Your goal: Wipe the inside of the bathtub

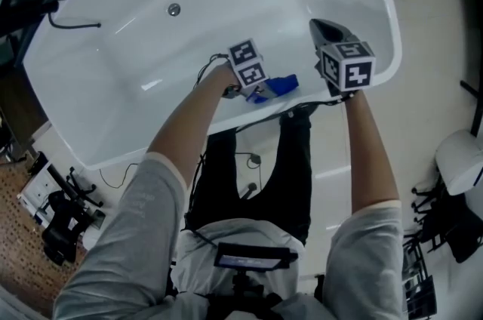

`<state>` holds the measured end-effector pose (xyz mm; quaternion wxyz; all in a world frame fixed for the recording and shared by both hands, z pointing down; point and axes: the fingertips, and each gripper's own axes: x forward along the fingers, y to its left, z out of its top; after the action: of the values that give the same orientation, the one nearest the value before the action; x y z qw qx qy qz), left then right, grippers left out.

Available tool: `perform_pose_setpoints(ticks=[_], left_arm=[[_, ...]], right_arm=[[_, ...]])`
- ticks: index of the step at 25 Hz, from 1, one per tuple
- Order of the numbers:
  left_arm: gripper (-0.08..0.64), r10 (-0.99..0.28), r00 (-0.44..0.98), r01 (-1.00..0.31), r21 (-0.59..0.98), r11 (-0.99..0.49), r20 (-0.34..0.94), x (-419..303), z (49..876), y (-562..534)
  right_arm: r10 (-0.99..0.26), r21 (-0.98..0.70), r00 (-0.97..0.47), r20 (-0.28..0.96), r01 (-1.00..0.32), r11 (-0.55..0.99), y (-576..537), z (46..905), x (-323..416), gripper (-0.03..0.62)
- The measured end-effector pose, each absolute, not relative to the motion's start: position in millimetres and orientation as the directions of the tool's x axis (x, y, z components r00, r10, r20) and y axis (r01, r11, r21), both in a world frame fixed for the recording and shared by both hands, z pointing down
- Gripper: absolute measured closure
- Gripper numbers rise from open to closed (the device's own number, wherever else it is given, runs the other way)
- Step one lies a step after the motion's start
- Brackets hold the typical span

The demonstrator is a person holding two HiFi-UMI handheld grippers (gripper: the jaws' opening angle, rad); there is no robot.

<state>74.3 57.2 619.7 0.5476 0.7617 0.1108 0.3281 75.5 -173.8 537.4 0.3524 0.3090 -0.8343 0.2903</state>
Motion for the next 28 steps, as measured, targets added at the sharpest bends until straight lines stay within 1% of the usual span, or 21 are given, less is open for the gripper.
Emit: perform_pose_setpoints(ticks=[5,9,11,14,16,18,21,24,28], left_arm=[[0.453,0.483,0.76,-0.229,0.874,-0.428,0.436,74.3,600.4,61.4],[0.446,0.406,0.77,-0.279,0.832,-0.479,0.492,73.3,582.7,65.0],[0.445,0.351,0.773,-0.303,0.793,-0.529,0.529,68.9,570.3,63.0],[0.443,0.194,0.792,-0.362,0.701,-0.615,0.579,64.5,540.5,46.6],[0.443,0.061,0.778,-0.431,0.602,-0.672,0.625,55.9,515.4,34.9],[0.442,-0.046,0.743,-0.478,0.481,-0.735,0.668,41.9,485.4,35.5],[0.442,-0.174,0.725,-0.493,0.325,-0.807,0.667,24.8,427.5,44.9],[0.443,-0.327,0.694,-0.572,0.216,-0.791,0.642,0.3,371.3,46.4],[0.442,-0.535,0.591,-0.733,0.125,-0.668,0.604,-24.7,316.0,51.4]], right_arm=[[-0.346,-0.257,-0.547,0.762,-0.747,0.614,-163.4,504.6,83.7,0.583],[-0.377,-0.254,-0.539,0.753,-0.767,0.59,-147.3,473.7,90.1,0.583],[-0.398,-0.256,-0.537,0.744,-0.778,0.574,-138.0,457.2,91.6,0.583],[-0.443,-0.266,-0.533,0.721,-0.803,0.533,-123.3,427.0,100.4,0.583],[-0.492,-0.281,-0.518,0.7,-0.833,0.476,-109.1,400.4,111.7,0.583],[-0.544,-0.294,-0.487,0.684,-0.866,0.405,-86.7,374.8,125.2,0.583],[-0.587,-0.274,-0.44,0.679,-0.895,0.353,-54.5,338.9,140.2,0.583],[-0.605,-0.251,-0.427,0.672,-0.9,0.356,-32.8,305.6,146.0,0.583],[-0.634,-0.292,-0.451,0.628,-0.892,0.345,-8.6,280.7,163.5,0.583]])
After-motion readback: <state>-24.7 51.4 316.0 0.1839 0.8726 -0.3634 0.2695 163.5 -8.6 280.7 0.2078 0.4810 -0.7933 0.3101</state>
